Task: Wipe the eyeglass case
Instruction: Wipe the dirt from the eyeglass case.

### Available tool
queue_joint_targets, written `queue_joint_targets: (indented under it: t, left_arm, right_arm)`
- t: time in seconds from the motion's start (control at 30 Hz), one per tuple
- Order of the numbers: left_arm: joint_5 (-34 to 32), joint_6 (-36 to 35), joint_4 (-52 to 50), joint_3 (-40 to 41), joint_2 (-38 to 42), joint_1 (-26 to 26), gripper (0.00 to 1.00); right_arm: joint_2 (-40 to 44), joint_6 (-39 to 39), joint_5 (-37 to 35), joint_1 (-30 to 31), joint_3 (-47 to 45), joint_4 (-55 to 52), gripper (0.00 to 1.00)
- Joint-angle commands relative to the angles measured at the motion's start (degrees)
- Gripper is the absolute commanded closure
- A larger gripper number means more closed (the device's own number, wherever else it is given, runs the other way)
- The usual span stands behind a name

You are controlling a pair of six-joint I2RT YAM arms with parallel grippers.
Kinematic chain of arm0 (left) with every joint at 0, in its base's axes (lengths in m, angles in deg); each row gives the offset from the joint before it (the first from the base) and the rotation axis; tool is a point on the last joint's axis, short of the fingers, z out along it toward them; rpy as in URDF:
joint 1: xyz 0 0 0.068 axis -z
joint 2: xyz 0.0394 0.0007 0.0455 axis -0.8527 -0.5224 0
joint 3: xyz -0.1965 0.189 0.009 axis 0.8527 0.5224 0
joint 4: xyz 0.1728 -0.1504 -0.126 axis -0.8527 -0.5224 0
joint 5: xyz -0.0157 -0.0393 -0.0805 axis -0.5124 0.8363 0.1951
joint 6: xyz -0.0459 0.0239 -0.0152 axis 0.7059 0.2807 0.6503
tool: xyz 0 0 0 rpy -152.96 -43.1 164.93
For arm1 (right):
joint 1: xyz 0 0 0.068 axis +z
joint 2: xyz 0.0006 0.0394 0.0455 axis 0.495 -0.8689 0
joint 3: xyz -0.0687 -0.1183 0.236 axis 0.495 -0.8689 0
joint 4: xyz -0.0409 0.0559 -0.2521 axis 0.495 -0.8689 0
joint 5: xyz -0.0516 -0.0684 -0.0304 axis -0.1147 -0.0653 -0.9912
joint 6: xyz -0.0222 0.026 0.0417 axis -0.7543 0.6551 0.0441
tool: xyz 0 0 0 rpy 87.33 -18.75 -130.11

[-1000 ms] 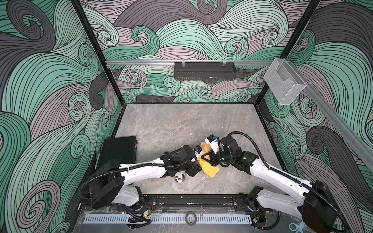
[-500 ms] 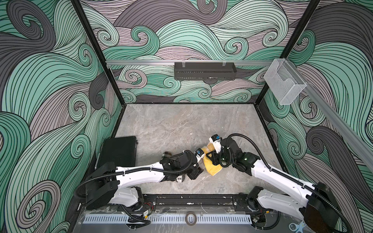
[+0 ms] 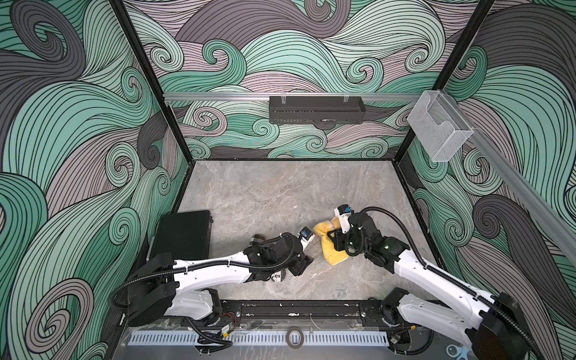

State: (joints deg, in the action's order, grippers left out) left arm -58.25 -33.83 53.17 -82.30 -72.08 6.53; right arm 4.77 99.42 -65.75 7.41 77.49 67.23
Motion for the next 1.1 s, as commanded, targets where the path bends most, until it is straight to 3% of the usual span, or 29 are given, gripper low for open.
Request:
queue_joint_targets:
  t: [0.0,0.1,0.23,0.43,0.6,0.77,0.97,1.07]
  left_arm:
    - [-4.3,1.0,1.6,-5.1,-0.5,0.2,0.50]
    - [-4.8,0.6,-1.6,-8.9,-2.9,0.0,0.50]
    - [-4.9,1.0,-3.7,-12.0,-5.2,-0.4,0.50]
    - [-4.7,3.5,-4.2,-12.8,-6.4,-1.5,0.50]
    - [-3.9,4.7,-4.2,-12.9,-7.0,-1.8,0.49]
    - [-2.1,5.4,-3.3,-12.2,-7.0,-3.0,0.49]
    - [1.5,4.8,-4.2,-11.7,-6.5,-4.6,0.49]
    - [4.6,4.8,-3.3,-10.1,-5.2,-5.8,0.49]
  right_arm:
    - [-0.2,-2.0,7.0,2.0,2.9,0.8,1.00]
    - [-1.9,-4.4,9.7,2.6,5.4,-0.3,1.00]
    - [-5.0,-5.7,7.5,1.5,7.5,-2.0,1.00]
    - [-6.9,-3.8,4.0,-6.5,7.6,-2.2,1.00]
    - [-8.4,-6.0,15.3,-6.4,8.2,1.1,1.00]
    - [-7.7,-6.9,17.7,-3.0,7.0,2.0,1.00]
    - [-8.4,-2.5,5.4,-5.1,6.4,-0.8,1.00]
    - [-7.6,0.4,3.8,-6.1,5.7,-0.3,1.00]
